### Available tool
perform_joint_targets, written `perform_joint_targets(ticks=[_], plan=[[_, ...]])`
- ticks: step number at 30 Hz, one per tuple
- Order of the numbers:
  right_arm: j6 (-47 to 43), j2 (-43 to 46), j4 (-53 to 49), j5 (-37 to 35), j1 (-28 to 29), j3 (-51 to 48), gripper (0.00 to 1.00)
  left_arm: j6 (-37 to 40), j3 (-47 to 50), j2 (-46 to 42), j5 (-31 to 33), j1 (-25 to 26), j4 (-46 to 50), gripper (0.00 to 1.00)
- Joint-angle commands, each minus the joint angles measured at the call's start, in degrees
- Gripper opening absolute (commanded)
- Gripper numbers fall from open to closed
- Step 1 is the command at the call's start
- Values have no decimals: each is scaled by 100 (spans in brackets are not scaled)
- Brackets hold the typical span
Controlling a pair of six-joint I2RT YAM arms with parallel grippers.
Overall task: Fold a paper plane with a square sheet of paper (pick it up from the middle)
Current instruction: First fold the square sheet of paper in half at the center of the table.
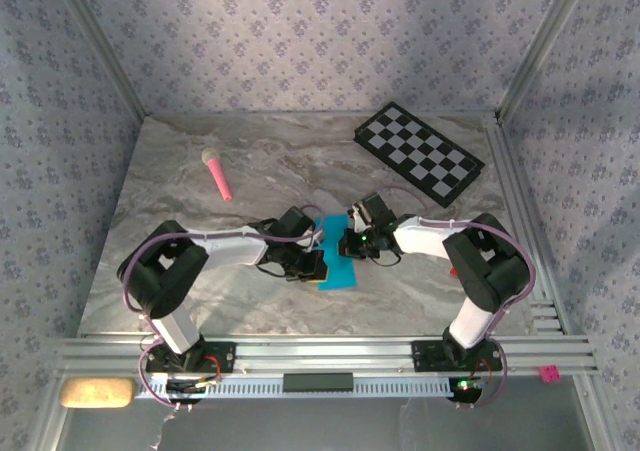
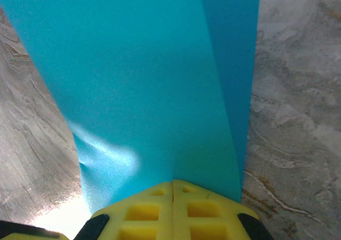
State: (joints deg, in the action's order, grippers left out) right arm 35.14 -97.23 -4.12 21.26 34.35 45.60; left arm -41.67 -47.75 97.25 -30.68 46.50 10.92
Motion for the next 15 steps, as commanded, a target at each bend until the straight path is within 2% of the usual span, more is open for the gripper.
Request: perform_joint_targets(ticks=[1,6,11,15], plan=[[43,-373,-831,-701,49,-366,0,355,205,10,-149,77,424,2],[46,-366,-861,-747,48,-379,0,524,596,-173,-173,105,532,3],[42,-366,-832,-736,48,-420,0,699,463,-382,130,175,962,3],[45,-351,-858,-714,47,-404,0,605,325,-881,397,159,953,3]])
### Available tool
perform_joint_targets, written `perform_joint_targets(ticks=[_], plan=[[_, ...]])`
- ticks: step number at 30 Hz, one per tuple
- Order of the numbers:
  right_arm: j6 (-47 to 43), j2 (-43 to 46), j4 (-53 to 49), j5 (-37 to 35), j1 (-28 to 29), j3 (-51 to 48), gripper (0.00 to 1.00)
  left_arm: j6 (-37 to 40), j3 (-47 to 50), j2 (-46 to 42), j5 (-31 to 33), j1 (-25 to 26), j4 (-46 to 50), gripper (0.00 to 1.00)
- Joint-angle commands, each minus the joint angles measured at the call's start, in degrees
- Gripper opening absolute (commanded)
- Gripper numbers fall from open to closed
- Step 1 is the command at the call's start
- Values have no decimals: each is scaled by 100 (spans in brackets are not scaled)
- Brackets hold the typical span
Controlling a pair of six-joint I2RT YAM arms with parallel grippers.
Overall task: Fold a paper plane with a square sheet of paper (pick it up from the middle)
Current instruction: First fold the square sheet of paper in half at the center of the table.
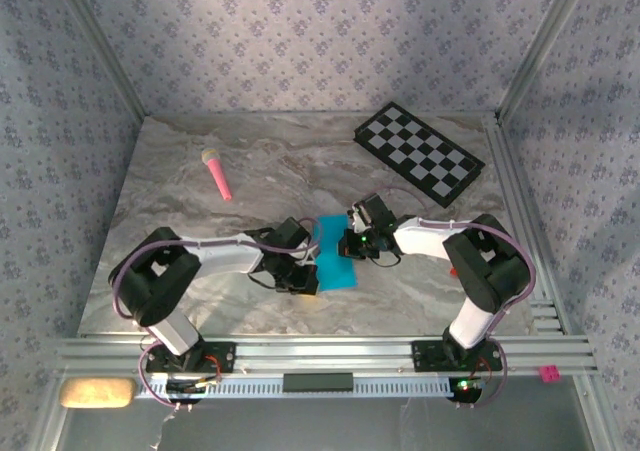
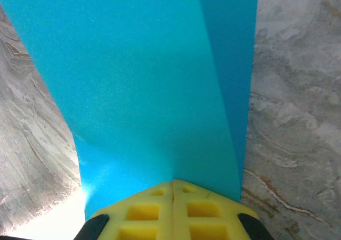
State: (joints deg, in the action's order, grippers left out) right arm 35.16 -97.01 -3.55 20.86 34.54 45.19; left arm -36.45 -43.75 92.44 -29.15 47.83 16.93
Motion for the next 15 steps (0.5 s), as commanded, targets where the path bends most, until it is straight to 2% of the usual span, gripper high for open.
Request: perform_joint_targets(ticks=[1,5,9,15], plan=[[29,-371,-924,-673,27,-360,0,26,-104,-526,315,-23,298,3],[-7,-371,-934,-635,17,-326,0,-163,-254,-604,156,-524,-88,4],[-25,-363,-955,-620,8,-302,0,-351,-649,-142,-359,-1107,-565,4],[-26,-380,-953,-604,8,-285,0,-472,-1383,619,-645,-1404,-833,4]])
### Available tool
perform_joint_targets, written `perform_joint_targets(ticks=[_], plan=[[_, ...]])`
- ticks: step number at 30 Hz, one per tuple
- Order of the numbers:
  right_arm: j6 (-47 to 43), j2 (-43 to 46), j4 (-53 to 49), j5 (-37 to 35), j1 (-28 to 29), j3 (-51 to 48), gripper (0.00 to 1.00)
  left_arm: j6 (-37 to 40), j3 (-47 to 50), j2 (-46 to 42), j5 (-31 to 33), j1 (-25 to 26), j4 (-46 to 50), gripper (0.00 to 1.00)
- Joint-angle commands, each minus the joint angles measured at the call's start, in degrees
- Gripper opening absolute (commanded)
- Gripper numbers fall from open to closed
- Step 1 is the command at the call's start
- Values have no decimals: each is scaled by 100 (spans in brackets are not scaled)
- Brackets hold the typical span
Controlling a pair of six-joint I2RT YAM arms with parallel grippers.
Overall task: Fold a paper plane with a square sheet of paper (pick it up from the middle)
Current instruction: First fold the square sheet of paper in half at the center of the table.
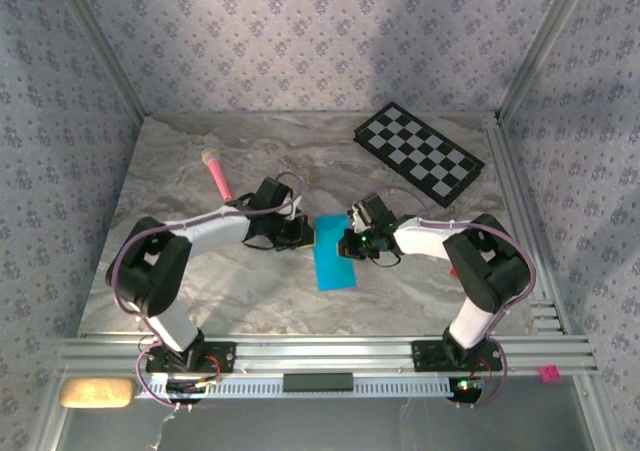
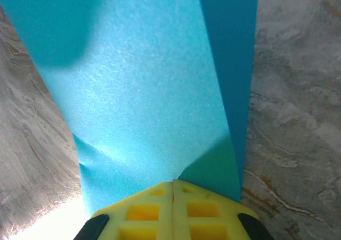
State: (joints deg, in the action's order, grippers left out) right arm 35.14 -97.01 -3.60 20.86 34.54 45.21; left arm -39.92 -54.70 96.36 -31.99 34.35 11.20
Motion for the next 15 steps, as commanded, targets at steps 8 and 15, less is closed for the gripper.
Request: perform_joint_targets(ticks=[8,15], plan=[[16,-389,-939,-627,19,-302,0,-55,-568,913,-407,-95,-415,4],[45,-367,-930,-661,45,-356,0,52,-411,1314,-93,-151,-535,4]])
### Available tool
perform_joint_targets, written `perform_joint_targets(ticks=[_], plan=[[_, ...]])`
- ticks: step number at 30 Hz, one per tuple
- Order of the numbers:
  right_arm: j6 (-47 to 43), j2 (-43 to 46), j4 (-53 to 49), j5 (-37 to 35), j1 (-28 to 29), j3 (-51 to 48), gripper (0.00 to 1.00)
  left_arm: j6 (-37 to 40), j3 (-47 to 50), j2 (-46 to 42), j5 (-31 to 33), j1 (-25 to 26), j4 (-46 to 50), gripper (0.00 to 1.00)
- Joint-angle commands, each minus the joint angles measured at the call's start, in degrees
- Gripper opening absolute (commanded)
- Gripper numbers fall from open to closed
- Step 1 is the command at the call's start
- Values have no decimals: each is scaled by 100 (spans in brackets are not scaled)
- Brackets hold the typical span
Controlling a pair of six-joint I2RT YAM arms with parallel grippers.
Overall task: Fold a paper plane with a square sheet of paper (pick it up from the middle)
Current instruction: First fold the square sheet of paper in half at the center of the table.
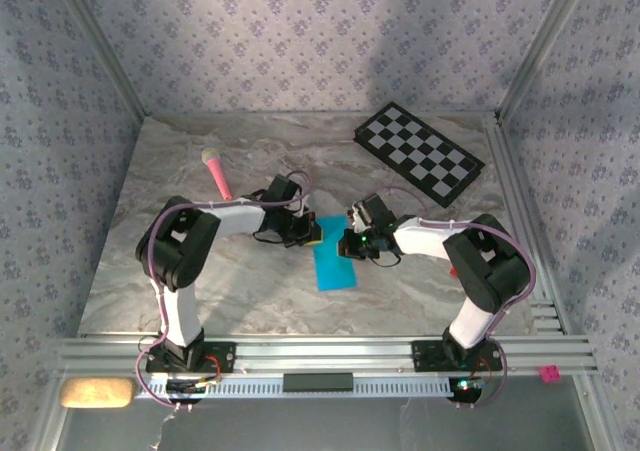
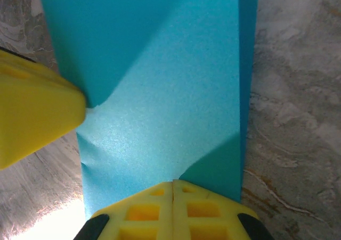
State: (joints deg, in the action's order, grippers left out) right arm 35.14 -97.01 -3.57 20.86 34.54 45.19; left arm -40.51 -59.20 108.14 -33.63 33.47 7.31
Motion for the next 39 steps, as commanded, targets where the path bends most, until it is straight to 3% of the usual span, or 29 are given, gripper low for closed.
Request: perform_joint_targets(ticks=[1,15,23,39], plan=[[40,-363,-927,-662,42,-358,0,135,58,220,105,-79,-126,4],[44,-334,-951,-729,62,-389,0,273,-412,41,29,-210,366,6],[43,-324,-957,-724,58,-391,0,363,-726,437,-10,-242,430,6],[-23,-336,-953,-724,52,-458,0,191,-966,803,492,-411,592,5]])
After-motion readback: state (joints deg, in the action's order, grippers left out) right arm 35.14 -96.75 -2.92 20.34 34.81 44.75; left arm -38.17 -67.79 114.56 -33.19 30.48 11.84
